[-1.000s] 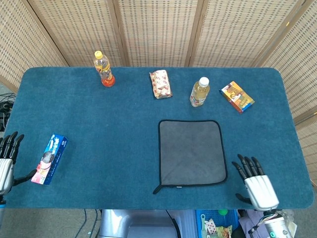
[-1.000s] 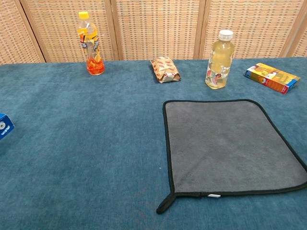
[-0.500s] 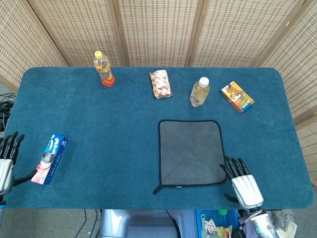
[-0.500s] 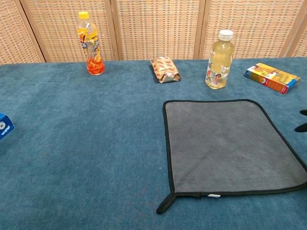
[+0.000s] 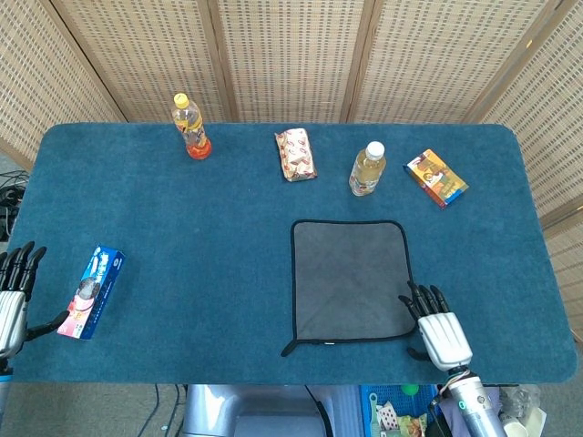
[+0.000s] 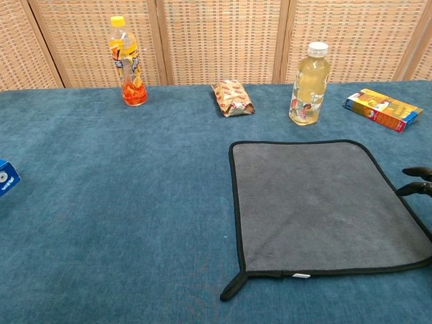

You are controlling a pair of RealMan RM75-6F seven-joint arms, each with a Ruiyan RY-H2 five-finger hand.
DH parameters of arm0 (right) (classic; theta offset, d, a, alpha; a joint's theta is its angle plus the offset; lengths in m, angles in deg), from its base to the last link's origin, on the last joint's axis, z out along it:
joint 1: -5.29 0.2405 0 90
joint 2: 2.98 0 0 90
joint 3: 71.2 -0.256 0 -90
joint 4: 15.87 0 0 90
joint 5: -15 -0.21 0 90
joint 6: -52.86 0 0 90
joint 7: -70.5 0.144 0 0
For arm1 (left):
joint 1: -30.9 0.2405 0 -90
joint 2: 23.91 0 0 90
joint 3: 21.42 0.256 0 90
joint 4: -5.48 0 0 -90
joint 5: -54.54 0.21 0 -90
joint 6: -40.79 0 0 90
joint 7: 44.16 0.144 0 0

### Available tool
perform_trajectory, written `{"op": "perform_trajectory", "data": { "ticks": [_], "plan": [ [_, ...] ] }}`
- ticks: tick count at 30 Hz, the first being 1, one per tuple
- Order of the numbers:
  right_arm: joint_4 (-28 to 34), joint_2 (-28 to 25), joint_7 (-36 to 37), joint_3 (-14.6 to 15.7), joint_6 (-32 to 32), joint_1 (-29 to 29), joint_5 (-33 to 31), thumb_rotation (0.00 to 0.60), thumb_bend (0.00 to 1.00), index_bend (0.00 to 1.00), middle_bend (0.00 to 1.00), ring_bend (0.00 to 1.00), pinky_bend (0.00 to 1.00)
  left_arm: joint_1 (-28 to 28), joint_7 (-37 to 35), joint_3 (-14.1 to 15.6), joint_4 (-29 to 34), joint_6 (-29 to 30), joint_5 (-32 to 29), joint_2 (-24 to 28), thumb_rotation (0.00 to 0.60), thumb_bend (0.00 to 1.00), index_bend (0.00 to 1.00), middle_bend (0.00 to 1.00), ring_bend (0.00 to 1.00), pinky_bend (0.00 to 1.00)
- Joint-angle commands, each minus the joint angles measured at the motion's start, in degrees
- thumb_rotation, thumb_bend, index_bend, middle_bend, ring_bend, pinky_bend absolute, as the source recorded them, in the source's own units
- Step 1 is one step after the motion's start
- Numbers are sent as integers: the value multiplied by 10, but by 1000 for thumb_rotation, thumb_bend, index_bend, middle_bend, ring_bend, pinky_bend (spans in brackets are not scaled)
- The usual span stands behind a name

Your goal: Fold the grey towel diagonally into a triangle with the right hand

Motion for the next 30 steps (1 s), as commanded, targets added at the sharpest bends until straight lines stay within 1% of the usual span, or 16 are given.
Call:
{"op": "perform_trajectory", "data": {
  "ticks": [1,10,25,26,30],
  "plan": [
    [-13,8,6,-2,-8,5,-7,600,0,152,0,0,0,0,0,0,0,0,0,0,600,146,0,0,0,0],
    [-42,18,15,-5,-22,14,-22,600,0,152,0,0,0,0,1,-1,-1,2,-1,-2,600,146,0,0,0,0],
    [-55,35,16,-13,-33,31,-34,600,2,152,0,0,0,2,0,-2,-1,7,2,-2,600,146,0,0,0,0],
    [-56,36,15,-13,-34,32,-35,600,20,152,0,0,0,2,0,-2,-1,7,2,-2,600,146,0,0,0,0],
    [-61,40,17,-12,-37,33,-39,600,261,173,0,0,0,2,-2,-2,-1,7,1,-1,600,147,0,0,0,0]
  ]
}}
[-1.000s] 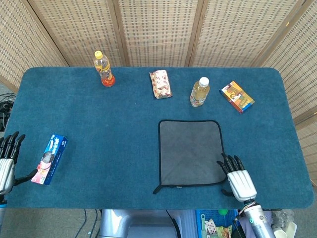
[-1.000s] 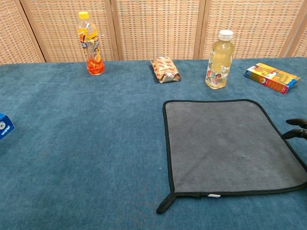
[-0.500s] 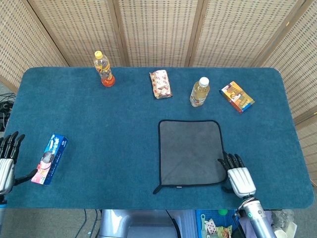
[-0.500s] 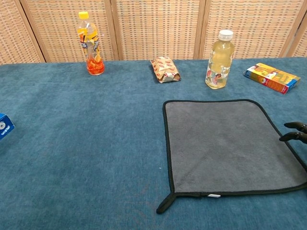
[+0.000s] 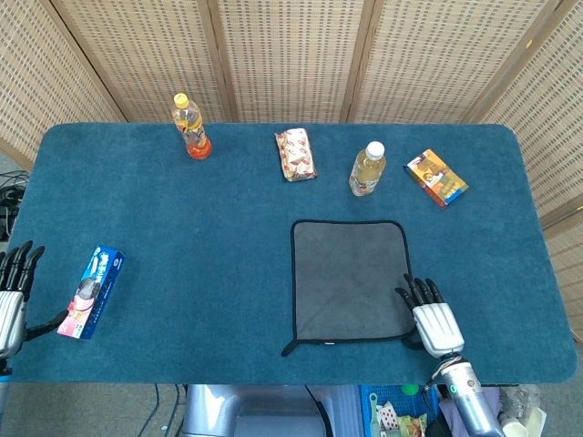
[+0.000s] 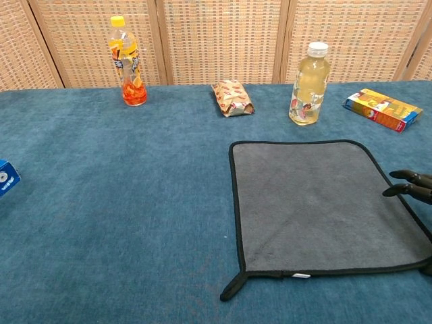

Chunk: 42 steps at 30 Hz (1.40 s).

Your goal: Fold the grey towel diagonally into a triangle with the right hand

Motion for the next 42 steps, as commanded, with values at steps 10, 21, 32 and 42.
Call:
{"op": "perform_trajectory", "data": {
  "ticks": [10,21,32,42],
  "plan": [
    [-19,9,23,4,15,-1,7,600,458,290,0,0,0,-1,-4,2,0,-1,4,0,600,146,0,0,0,0],
    [-35,18,30,3,25,-2,8,600,458,482,74,0,0,-1,-9,2,-1,-1,5,0,600,147,0,0,0,0],
    [-41,23,35,2,31,0,10,600,458,577,155,0,0,-1,-10,1,-2,0,6,0,600,146,0,0,0,0],
    [-45,26,37,0,30,3,7,600,458,653,171,0,0,-1,-11,2,-1,0,7,0,600,147,0,0,0,0]
  ]
}}
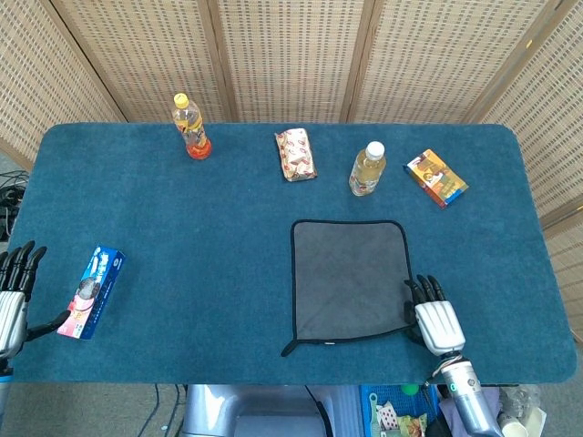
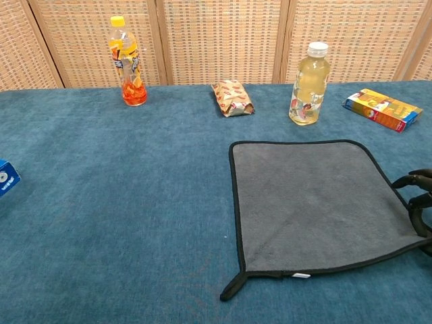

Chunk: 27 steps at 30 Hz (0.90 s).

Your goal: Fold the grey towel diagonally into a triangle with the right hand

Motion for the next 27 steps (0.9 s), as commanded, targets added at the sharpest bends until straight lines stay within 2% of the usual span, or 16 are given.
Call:
{"op": "perform_trajectory", "data": {
  "ticks": [1,13,27],
  "plan": [
    [1,0,-2,-1,-1,2,-1,600,458,654,171,0,0,0,-1,0,0,0,0,0,600,147,0,0,0,0],
    [12,0,-19,-4,-9,11,-6,600,478,658,167,0,0,1,-5,0,0,2,1,1,600,147,0,0,0,0],
    [64,-16,-66,-32,-13,45,1,600,476,658,166,0,0,1,-10,-2,-1,4,0,2,600,147,0,0,0,0]
  ]
}}
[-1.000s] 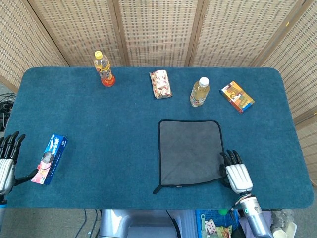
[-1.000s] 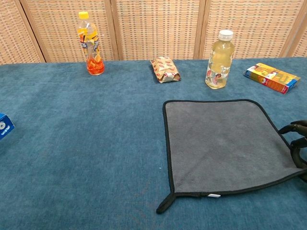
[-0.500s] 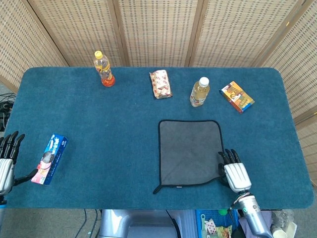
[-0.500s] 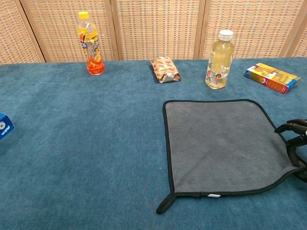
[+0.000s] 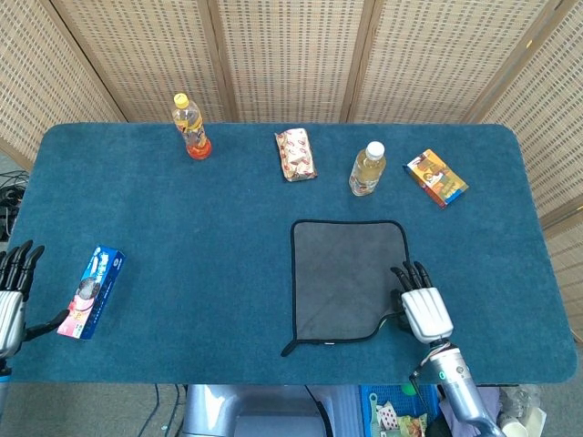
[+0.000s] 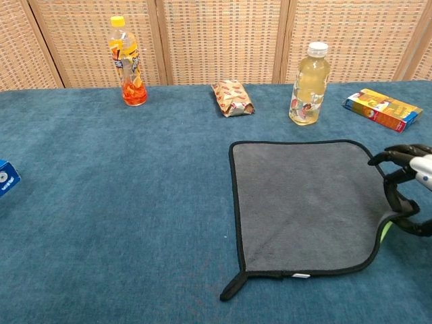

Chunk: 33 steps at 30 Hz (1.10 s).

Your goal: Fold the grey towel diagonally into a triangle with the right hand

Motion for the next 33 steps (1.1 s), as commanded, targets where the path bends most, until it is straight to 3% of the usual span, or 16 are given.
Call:
{"op": "perform_trajectory", "data": {
  "ticks": [1,16,24,33],
  "plan": [
    [12,-5,-14,-9,-6,11,-1,600,476,658,166,0,0,0,-1,0,0,0,-1,0,600,147,0,0,0,0],
    [57,-6,-107,-80,-80,95,-58,600,476,658,167,0,0,-2,-10,-1,-2,-7,-6,2,600,147,0,0,0,0],
    [19,17,-125,-107,-129,136,-124,600,476,658,171,0,0,-4,-19,-3,-5,-15,-13,3,600,146,0,0,0,0],
    [-23,45,-117,-112,-151,166,-150,600,476,659,171,0,0,-6,-21,-4,-8,-22,-19,3,600,146,0,0,0,0]
  ]
}}
